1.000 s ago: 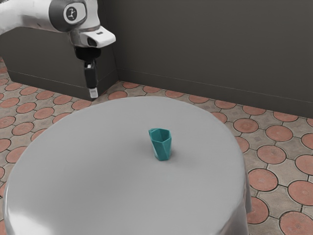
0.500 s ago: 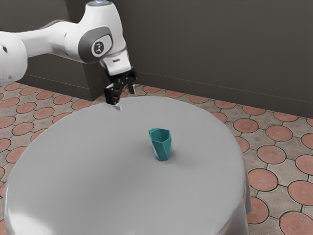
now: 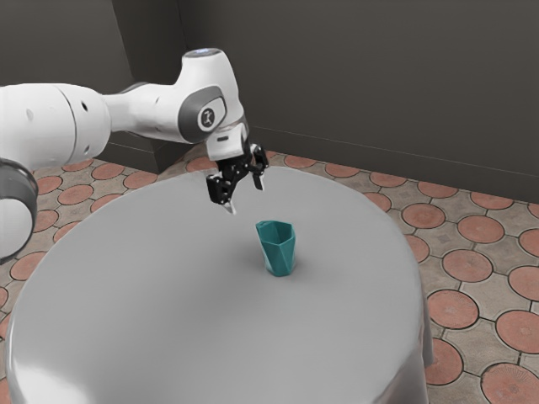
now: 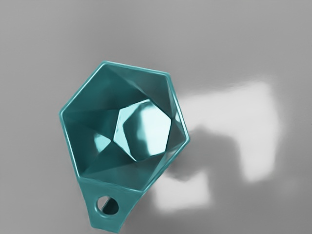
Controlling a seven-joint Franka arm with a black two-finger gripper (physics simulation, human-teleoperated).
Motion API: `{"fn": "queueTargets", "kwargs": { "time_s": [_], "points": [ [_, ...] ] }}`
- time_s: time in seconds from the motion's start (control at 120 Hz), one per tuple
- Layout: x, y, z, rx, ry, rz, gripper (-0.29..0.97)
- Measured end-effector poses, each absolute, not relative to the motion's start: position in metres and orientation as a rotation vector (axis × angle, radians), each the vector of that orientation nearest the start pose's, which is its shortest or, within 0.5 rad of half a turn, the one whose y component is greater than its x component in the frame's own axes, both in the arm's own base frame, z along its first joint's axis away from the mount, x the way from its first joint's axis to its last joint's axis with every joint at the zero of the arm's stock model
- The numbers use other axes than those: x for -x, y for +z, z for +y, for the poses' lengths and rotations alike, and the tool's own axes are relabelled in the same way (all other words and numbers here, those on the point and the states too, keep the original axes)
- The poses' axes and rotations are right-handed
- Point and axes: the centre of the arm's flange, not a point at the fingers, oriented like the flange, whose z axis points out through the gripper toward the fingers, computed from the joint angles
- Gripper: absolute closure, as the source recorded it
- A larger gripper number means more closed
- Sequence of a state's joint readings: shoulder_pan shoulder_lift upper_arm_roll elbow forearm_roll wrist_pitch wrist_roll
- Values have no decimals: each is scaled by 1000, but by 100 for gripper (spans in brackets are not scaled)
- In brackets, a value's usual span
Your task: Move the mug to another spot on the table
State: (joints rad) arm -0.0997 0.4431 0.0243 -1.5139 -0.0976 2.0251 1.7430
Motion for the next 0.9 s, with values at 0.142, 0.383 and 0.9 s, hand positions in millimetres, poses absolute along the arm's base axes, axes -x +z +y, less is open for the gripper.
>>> {"fn": "queueTargets", "kwargs": {
  "time_s": [0.142, 0.383, 0.9],
  "points": [
    [-695, 387, -49, 1970, -165, 2494, 0],
    [-712, 355, -48, 1929, -193, 2564, 0],
    [-727, 311, -54, 1861, -236, 2626, 2]
  ]
}}
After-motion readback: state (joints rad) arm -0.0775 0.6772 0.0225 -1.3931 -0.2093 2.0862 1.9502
